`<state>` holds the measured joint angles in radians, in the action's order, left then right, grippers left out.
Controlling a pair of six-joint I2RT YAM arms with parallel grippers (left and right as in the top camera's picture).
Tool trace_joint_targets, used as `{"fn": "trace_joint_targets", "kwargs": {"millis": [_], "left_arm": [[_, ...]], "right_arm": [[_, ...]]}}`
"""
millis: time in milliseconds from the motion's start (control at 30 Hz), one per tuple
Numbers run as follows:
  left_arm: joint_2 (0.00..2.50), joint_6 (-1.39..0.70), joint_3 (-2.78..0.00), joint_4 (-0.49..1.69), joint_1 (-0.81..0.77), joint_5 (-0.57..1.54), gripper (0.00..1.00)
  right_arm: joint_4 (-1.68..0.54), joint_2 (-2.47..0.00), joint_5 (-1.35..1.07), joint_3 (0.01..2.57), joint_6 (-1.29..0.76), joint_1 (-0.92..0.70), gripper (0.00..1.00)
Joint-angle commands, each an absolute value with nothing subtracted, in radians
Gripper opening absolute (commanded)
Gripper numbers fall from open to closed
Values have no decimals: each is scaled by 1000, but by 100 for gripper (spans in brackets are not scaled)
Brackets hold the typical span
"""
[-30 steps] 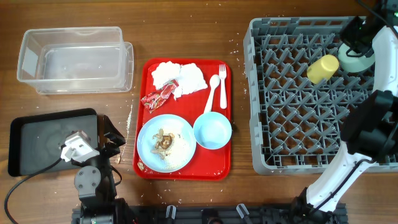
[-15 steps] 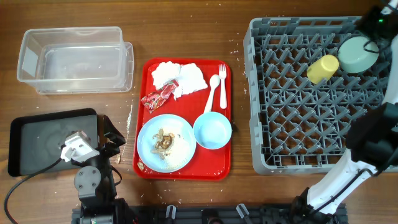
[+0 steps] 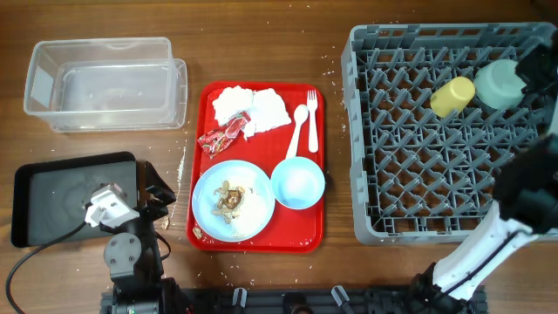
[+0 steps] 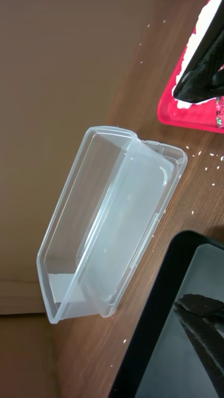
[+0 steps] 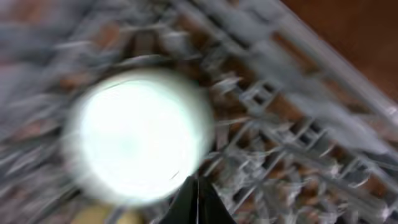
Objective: Sort waste into correct bins and load items into the dishwasher rack
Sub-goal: 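Place the light-blue bowl in the rack's back right corner, then grasp the white fork on the red tray with the right gripper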
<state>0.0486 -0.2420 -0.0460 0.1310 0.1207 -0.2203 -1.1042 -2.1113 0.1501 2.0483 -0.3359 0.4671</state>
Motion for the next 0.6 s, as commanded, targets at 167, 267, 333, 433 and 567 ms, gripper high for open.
{"fn": "trace_joint_targets", "kwargs": {"millis": [167,267,333,433,567], "left_arm": [[46,-241,-63,107,128,-236,100],[46,-239,-63,79,128,-107,100],[46,-239,-63,83,128,-72,100],[46,-239,-63,88,128,-98,100],[46,-239,-63,109,128,-111,100]], "right_arm": [[-1275,-1868,-349,1997,-108,-116,88],[-1154,-2006,-74,1961,-264,-358,85],[-1149,-2106,77,1961,-376,-434,78],[-1160,-2223,46,1955,-383,-446,56],[-1160,-2308,-1,1954,-383,-446,44]]}}
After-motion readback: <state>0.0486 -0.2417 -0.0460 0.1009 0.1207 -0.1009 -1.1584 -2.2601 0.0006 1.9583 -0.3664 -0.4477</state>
